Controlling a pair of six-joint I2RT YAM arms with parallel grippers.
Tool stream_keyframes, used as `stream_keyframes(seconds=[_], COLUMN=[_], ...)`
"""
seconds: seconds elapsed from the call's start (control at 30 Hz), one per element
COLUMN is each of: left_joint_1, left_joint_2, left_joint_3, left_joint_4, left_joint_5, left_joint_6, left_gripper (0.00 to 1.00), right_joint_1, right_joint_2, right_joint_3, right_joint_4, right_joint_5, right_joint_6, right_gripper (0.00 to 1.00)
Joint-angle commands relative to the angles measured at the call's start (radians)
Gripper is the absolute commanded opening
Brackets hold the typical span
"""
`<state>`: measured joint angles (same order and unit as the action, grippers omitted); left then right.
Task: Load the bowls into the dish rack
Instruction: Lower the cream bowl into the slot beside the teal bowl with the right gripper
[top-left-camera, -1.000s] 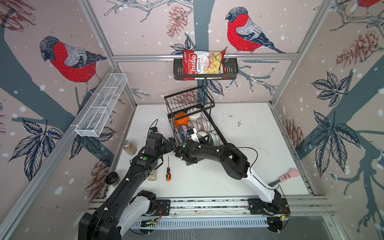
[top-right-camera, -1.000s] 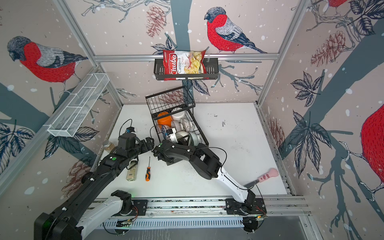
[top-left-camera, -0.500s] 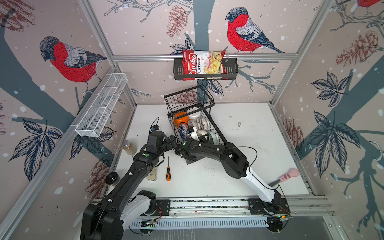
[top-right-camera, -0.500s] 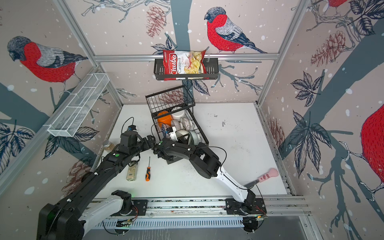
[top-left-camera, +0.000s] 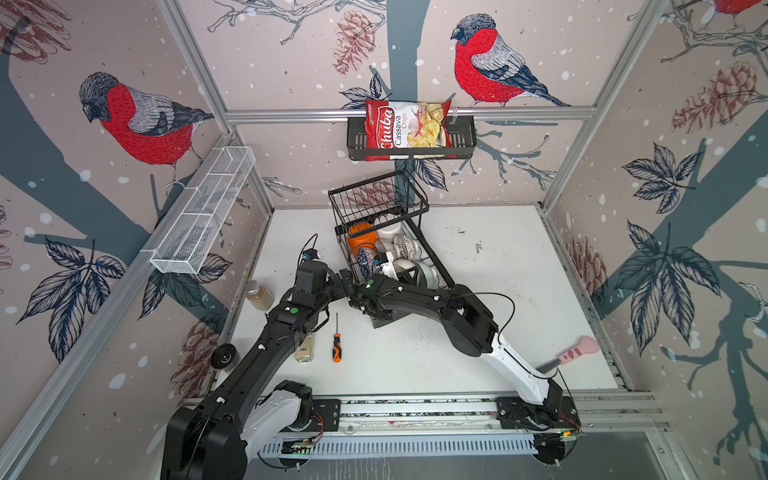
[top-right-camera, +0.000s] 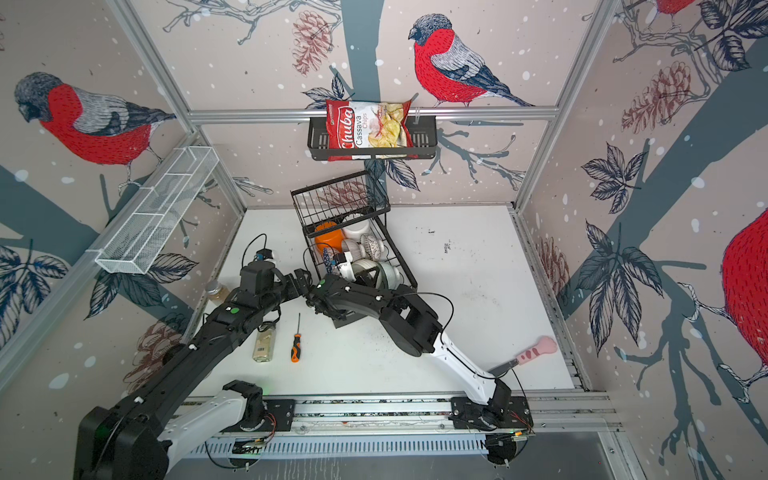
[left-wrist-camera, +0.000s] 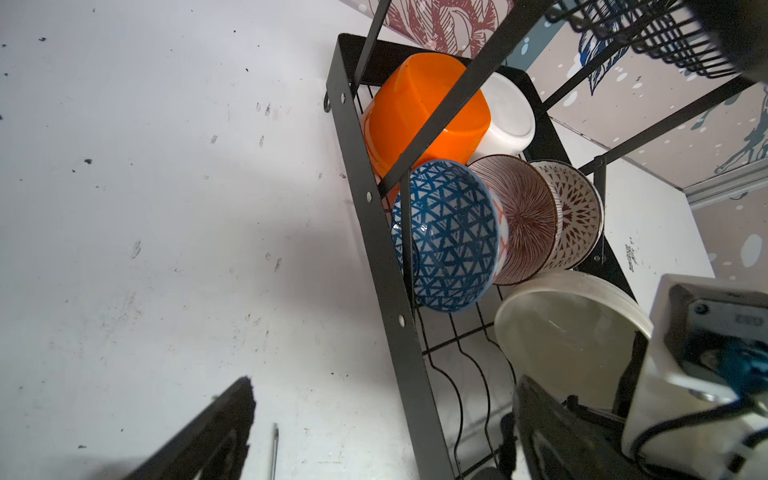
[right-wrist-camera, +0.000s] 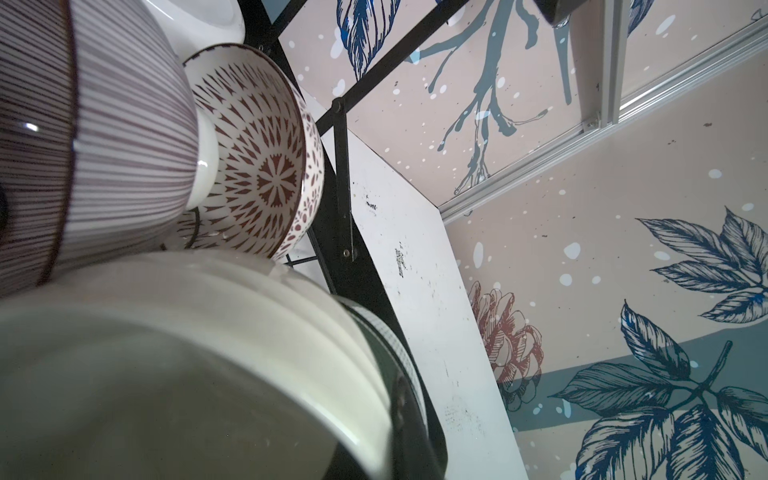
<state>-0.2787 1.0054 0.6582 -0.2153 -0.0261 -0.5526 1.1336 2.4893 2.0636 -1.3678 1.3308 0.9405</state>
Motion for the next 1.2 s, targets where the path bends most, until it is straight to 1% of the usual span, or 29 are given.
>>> stream_keyframes(seconds=[0.0,0.2,0.33,0.43,0.47,0.5,0.63,1.0,1.17], left_joint_1=[0.001,0.000,0.002,0.002,0.003,0.002,0.004,0.004,0.005], left_joint_2=[0.004,0.017,0.027,0.029,0.027,0.026,0.027,0.019,0.022], left_joint_3=[-0.002,-0.009,-0.009,-0.011,-0.012,-0.015,-0.015,-0.014,-0.013], left_joint_4=[0.028,0.028,0.030,0.031,0.031,0.033,0.034,0.039,0.036], left_joint_5=[0.006,0.005,0.004,0.005,0.006,0.005,0.011,0.011,0.012], left_joint_6=[0.007,0.005,0.004,0.006,0.006,0.006,0.008,0.005,0.005], left_gripper=[0.96,0.96,0.96,0.96,0.96,0.96,0.96,0.96,0.96], right_joint_1=[-0.002,0.000,0.004,0.006,0.005,0.004,-0.004,-0.023,-0.028], right_joint_2=[0.031,0.048,0.057,0.057,0.056,0.054,0.039,-0.003,-0.012], right_joint_3=[-0.014,-0.016,-0.009,-0.012,-0.015,-0.016,-0.002,0.021,0.021], right_joint_4=[0.047,0.048,0.049,0.049,0.049,0.050,0.049,0.048,0.048], right_joint_5=[-0.116,-0.171,-0.222,-0.250,-0.257,-0.260,-0.228,-0.092,-0.065], right_joint_6=[-0.011,0.009,0.009,0.016,0.021,0.021,-0.005,-0.117,-0.140], right_gripper=[0.00,0.00,0.04,0.03,0.01,0.00,0.00,0.00,0.00])
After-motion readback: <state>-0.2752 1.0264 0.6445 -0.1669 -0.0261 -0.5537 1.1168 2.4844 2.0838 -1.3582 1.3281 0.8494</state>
